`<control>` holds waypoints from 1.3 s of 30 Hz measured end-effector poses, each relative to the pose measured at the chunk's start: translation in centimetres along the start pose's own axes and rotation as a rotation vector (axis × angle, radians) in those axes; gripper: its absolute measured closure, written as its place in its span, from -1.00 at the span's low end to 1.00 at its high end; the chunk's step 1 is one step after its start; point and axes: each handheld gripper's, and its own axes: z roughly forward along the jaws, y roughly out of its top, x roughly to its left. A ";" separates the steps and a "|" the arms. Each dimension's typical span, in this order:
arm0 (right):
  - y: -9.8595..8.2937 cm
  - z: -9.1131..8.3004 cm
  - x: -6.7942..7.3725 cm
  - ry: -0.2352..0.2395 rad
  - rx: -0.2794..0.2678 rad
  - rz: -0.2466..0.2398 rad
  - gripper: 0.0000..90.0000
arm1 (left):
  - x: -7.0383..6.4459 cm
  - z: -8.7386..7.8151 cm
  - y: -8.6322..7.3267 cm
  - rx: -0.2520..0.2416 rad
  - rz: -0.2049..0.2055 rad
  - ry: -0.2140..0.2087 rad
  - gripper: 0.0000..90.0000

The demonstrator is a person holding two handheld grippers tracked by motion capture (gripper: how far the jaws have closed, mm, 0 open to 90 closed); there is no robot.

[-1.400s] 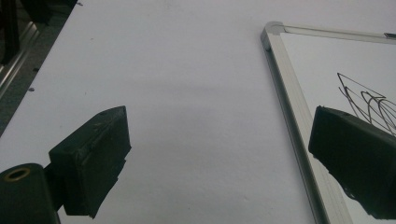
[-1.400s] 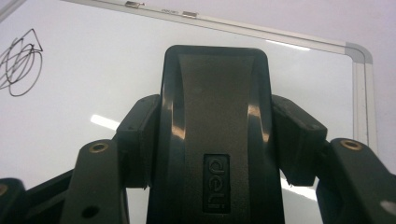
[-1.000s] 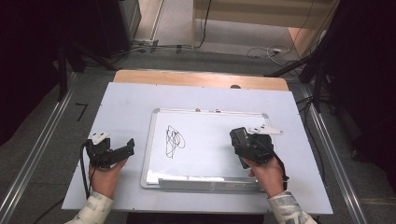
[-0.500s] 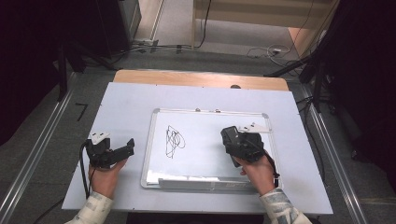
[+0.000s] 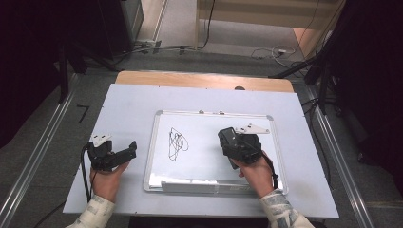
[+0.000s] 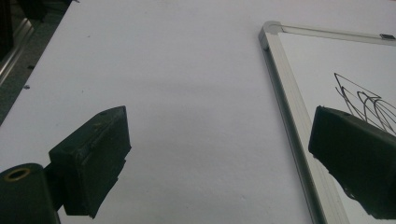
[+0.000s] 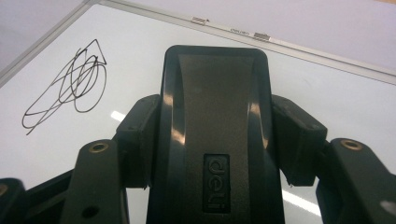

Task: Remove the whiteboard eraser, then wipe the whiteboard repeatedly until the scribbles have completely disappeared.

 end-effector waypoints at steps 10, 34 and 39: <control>0.3 0.2 0.7 0.014 0.004 -0.018 -0.17 | 0.0 0.0 0.0 0.001 -0.002 0.000 -0.87; 1.7 1.8 4.0 0.071 0.008 -0.056 -0.17 | 0.1 0.0 -0.1 0.002 -0.011 0.002 -0.87; 2.1 2.3 4.7 0.083 0.005 -0.062 -0.17 | 0.1 0.1 -0.1 0.001 -0.011 0.000 -0.87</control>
